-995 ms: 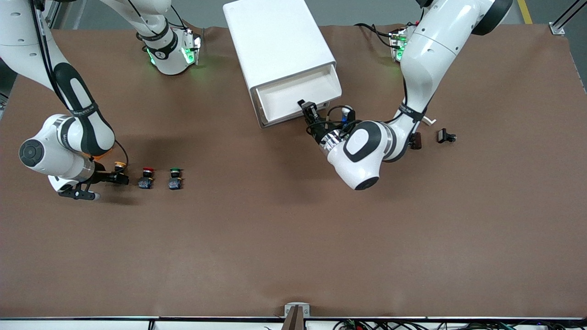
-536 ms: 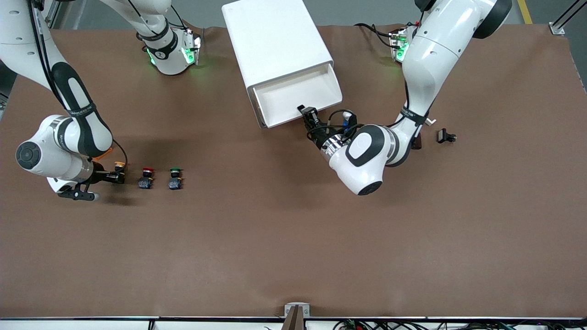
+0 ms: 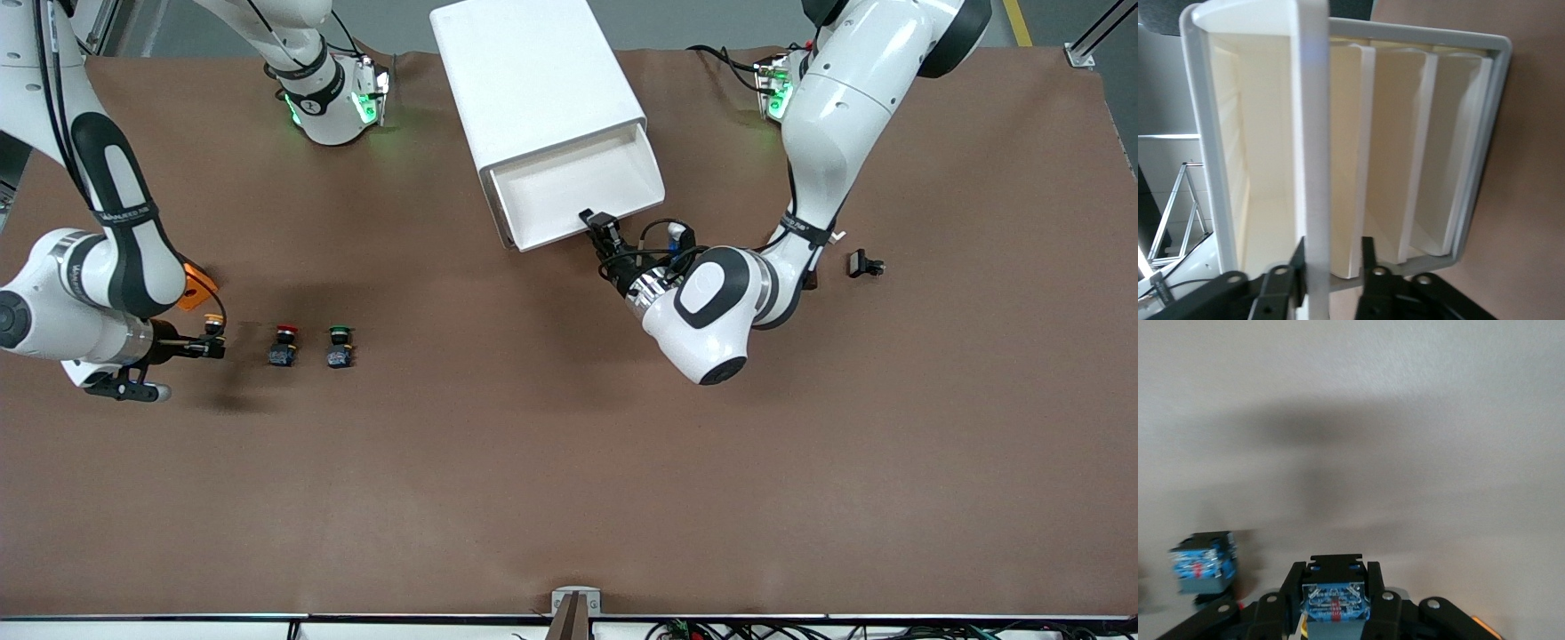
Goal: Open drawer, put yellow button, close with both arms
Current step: 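Lift the yellow button with the right gripper and carry it toward the drawer, then lower the button into the open drawer and open the right gripper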
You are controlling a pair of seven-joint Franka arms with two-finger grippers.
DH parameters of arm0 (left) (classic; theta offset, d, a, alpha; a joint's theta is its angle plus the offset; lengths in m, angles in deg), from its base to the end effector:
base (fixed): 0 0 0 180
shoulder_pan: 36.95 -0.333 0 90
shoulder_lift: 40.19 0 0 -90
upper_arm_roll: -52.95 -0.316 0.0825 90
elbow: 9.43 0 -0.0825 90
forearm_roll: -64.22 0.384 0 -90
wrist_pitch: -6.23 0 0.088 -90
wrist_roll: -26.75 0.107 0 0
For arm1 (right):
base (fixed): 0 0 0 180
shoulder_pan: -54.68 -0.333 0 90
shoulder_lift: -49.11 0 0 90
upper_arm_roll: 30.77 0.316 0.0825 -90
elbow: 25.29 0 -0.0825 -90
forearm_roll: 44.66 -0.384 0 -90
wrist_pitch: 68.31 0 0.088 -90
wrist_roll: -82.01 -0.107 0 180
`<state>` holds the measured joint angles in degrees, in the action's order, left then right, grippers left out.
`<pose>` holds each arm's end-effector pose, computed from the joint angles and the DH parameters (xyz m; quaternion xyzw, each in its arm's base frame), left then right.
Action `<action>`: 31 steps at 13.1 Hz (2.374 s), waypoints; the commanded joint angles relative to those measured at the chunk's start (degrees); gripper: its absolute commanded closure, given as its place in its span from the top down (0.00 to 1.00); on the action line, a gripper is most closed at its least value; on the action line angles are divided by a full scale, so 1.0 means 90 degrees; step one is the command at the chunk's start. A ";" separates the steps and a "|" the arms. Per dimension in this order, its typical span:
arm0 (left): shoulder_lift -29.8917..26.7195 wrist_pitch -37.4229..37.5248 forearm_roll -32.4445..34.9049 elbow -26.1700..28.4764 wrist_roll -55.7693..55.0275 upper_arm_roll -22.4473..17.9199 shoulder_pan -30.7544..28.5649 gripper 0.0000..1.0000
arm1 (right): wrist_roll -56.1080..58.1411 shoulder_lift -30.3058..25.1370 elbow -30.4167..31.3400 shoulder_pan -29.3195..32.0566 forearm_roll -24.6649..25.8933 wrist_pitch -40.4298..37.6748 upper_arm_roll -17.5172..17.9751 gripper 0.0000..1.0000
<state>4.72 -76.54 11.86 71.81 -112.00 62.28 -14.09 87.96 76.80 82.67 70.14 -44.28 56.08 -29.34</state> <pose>0.5224 -0.4135 0.2529 -0.3952 -0.7117 0.5065 0.2842 0.5943 -0.1494 0.2355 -0.9928 0.0688 0.0960 0.0203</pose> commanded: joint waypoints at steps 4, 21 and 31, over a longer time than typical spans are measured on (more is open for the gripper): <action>0.0079 -0.0033 0.0221 -0.0588 0.0094 -0.0138 -0.0021 1.00 | -0.0366 -0.0079 -0.0832 -0.0262 -0.0413 -0.1349 0.0026 0.00; -0.1834 -0.0003 0.4957 -0.1331 0.2896 -0.0333 -0.0422 1.00 | -1.0039 -0.1837 -0.1564 -0.5669 -0.1370 -0.2767 0.0016 0.00; -0.2412 -0.0130 0.5896 -0.1136 0.7125 -0.0343 -0.0822 1.00 | -1.3511 -0.0871 -0.1722 -0.7684 -0.0892 -0.1018 -0.0003 0.00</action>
<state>-15.27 -76.71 63.91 59.28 -50.45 59.14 -21.71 -30.42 67.47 68.86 2.32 -53.46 47.21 -28.43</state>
